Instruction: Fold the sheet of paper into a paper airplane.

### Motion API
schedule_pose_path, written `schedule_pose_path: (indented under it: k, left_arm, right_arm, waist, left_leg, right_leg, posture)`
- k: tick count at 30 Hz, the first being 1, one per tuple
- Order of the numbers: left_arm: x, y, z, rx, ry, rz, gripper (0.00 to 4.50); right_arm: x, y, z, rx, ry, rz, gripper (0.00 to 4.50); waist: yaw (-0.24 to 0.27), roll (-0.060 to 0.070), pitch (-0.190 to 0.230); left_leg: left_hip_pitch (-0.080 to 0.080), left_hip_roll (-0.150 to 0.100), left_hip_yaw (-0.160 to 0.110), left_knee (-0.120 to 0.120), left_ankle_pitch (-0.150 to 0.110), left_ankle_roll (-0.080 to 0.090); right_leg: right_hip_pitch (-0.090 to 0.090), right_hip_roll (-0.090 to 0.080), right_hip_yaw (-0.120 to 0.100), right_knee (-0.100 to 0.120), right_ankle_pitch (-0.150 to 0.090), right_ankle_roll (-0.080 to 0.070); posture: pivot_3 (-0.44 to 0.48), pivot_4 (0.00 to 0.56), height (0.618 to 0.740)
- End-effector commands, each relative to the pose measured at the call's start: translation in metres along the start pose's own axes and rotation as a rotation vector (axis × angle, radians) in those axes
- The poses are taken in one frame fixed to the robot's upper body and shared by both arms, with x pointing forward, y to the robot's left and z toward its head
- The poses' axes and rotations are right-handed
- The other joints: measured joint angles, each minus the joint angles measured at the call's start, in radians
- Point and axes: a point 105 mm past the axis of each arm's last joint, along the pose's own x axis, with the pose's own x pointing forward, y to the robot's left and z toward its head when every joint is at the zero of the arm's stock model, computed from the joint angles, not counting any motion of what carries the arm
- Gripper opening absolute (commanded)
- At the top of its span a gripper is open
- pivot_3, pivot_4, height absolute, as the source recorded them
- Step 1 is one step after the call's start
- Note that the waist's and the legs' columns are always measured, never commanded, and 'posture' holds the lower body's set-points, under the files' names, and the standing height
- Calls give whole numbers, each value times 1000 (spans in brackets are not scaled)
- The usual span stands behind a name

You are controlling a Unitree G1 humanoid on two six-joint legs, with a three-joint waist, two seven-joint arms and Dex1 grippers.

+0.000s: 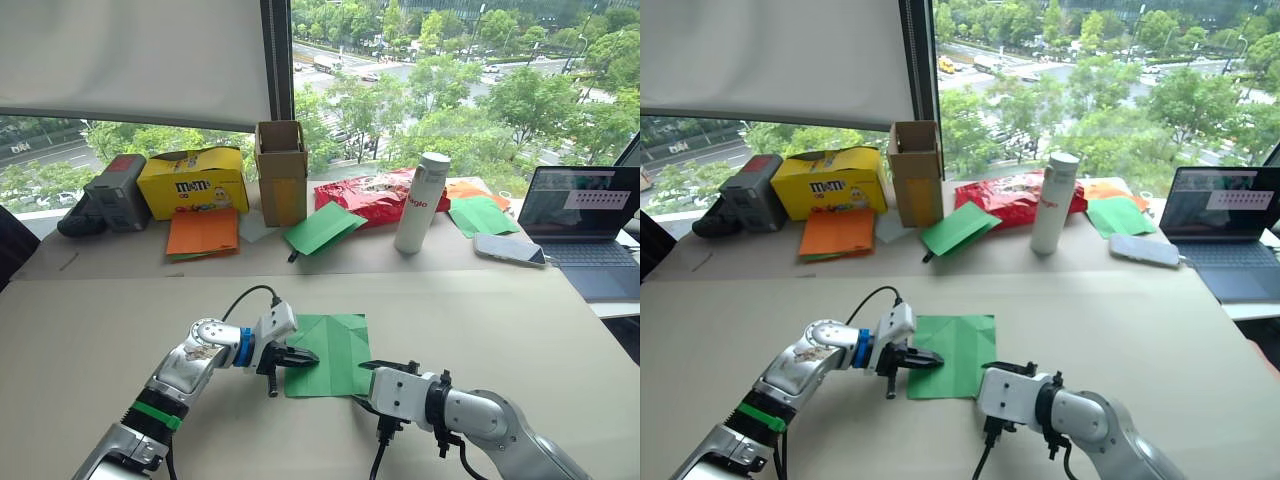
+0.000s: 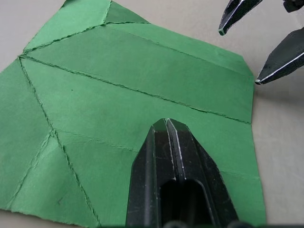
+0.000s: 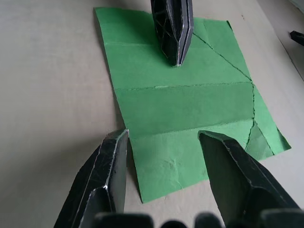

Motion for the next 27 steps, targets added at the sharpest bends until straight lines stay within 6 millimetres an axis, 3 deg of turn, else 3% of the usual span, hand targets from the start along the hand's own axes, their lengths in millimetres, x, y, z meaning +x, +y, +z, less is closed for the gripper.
schedule_pose_path:
  k: [1,16,21,27]
  left_arm:
    - [6,-5,-12,-22,54,-29,0]
    - [13,-6,-9,-10,42,-52,0]
    - [16,-5,-7,-12,29,-53,0]
    - [17,-5,-7,-14,24,-46,0]
  right_arm:
    - [1,3,3,-87,-1,-2,2617]
    - [-11,-20,0,-165,13,-181,2617]
    - [-11,-35,4,-129,-17,-275,2617]
    - [-10,-36,5,-38,-61,-311,2617]
  waist:
    - [0,-1,0]
    - [1,-3,-2]
    - [1,-3,-2]
    - [1,-3,-2]
  left_leg:
    - [0,0,0,0,0,0]
    - [0,0,0,0,0,0]
    - [0,0,0,0,0,0]
    - [0,0,0,0,0,0]
  right_leg:
    - [0,0,0,0,0,0]
    - [0,0,0,0,0,0]
    - [0,0,0,0,0,0]
    - [0,0,0,0,0,0]
  posture:
    - [0,150,739]
    - [0,150,739]
    - [0,150,739]
    - [0,150,739]
